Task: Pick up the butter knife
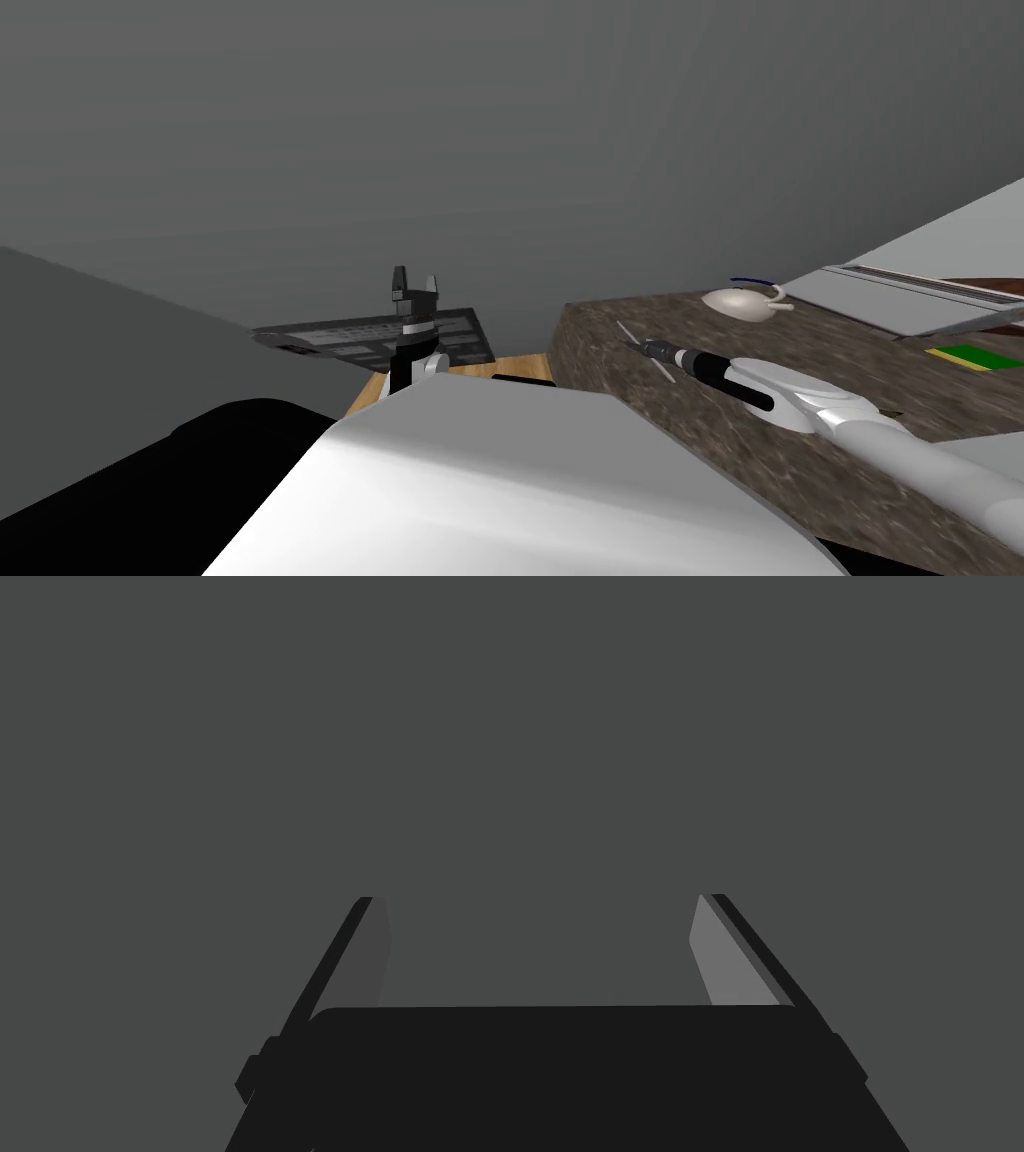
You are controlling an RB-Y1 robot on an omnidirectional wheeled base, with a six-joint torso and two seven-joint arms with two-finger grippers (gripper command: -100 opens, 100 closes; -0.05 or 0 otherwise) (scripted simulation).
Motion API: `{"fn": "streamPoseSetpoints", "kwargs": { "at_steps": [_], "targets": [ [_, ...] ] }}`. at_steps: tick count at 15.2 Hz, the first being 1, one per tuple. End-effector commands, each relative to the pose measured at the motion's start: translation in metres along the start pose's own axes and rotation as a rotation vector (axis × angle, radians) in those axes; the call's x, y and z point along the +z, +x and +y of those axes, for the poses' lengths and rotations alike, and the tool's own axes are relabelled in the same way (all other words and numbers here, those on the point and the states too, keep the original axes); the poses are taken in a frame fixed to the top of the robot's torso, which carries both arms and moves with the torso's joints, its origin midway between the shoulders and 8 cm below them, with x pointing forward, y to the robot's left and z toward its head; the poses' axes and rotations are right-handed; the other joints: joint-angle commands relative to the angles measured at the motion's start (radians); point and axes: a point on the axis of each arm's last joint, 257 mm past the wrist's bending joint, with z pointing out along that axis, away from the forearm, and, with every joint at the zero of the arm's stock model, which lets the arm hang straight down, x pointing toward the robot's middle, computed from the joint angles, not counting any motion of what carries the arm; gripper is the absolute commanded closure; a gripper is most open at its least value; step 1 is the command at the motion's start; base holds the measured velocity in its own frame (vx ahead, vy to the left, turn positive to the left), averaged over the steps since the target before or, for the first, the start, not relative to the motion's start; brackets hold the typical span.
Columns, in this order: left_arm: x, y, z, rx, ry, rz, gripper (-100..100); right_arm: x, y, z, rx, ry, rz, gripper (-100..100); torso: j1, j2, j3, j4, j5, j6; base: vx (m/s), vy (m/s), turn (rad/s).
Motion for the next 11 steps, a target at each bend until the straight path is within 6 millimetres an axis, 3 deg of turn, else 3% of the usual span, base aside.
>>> {"fn": "streamPoseSetpoints", "kwargs": {
  "at_steps": [1,8,9,11],
  "targets": [
    [0.0,0.0,0.0,0.0,0.0,0.0,0,-0.001,0.002,0.003,0.007,0.008,-0.003,-100,0.0,0.0,0.0,0.0,0.0,0.0,-0.006,-0.044,0.106],
    [0.0,0.0,0.0,0.0,0.0,0.0,0,-0.009,0.011,0.01,0.032,0.033,-0.003,-100,0.0,0.0,0.0,0.0,0.0,0.0,-0.005,-0.045,0.089],
    [0.0,0.0,0.0,0.0,0.0,0.0,0,-0.009,0.011,0.01,0.033,0.036,-0.003,100,0.001,0.0,0.0,0.0,0.0,0.0,-0.002,-0.011,0.002],
    [0.0,0.0,0.0,0.0,0.0,0.0,0,-0.009,0.011,0.01,0.033,0.036,-0.003,100,0.002,-0.001,0.0,0.0,0.001,0.0,0.0,-0.006,-0.006]
  ]
}}
